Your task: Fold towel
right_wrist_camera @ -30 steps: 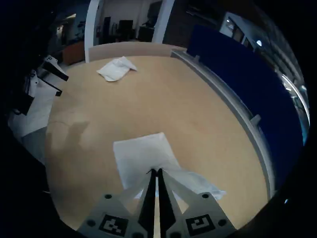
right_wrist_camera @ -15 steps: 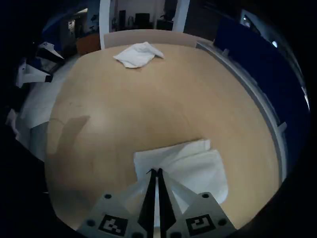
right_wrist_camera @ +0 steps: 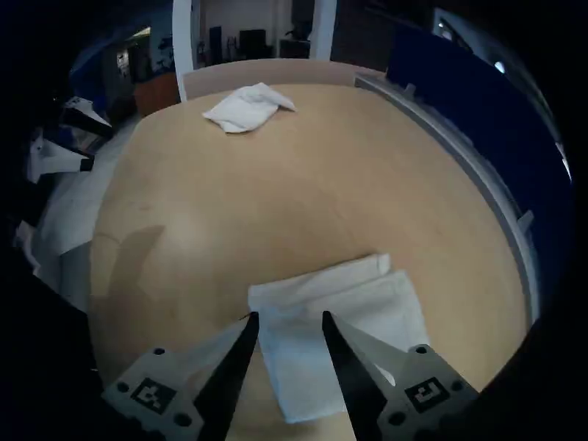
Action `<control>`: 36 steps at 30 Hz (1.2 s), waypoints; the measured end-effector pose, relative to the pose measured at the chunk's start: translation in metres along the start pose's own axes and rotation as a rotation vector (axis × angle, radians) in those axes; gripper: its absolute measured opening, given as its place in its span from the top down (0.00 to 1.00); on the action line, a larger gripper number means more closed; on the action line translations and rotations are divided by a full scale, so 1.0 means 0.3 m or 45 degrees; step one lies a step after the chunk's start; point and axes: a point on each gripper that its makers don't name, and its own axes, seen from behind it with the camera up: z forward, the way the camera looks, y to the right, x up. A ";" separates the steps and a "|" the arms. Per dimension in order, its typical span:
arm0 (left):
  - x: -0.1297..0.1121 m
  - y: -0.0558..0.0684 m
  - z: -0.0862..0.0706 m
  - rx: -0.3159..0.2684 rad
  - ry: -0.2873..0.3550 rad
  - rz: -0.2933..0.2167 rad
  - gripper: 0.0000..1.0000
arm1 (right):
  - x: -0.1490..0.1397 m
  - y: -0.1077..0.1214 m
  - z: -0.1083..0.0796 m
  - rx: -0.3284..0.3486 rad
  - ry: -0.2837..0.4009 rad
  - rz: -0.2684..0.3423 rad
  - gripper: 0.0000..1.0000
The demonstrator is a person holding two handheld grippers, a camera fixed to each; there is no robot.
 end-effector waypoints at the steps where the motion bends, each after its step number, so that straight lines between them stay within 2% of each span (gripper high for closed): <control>1: 0.003 0.002 0.000 -0.001 0.001 0.001 0.04 | 0.000 0.004 -0.007 -0.006 0.003 0.005 0.34; 6: 0.017 0.016 -0.001 -0.007 0.004 0.004 0.04 | -0.030 0.018 -0.039 -0.039 0.004 0.043 0.33; 15: 0.024 0.038 0.003 -0.017 0.005 0.008 0.04 | -0.160 0.006 -0.088 -0.066 -0.019 0.164 0.33; 24: 0.035 0.059 0.006 -0.026 0.005 0.024 0.04 | -0.272 0.002 -0.133 -0.108 -0.045 0.245 0.34; 36: 0.033 0.072 0.007 -0.034 0.005 0.033 0.04 | -0.343 -0.005 -0.132 -0.140 -0.079 0.313 0.40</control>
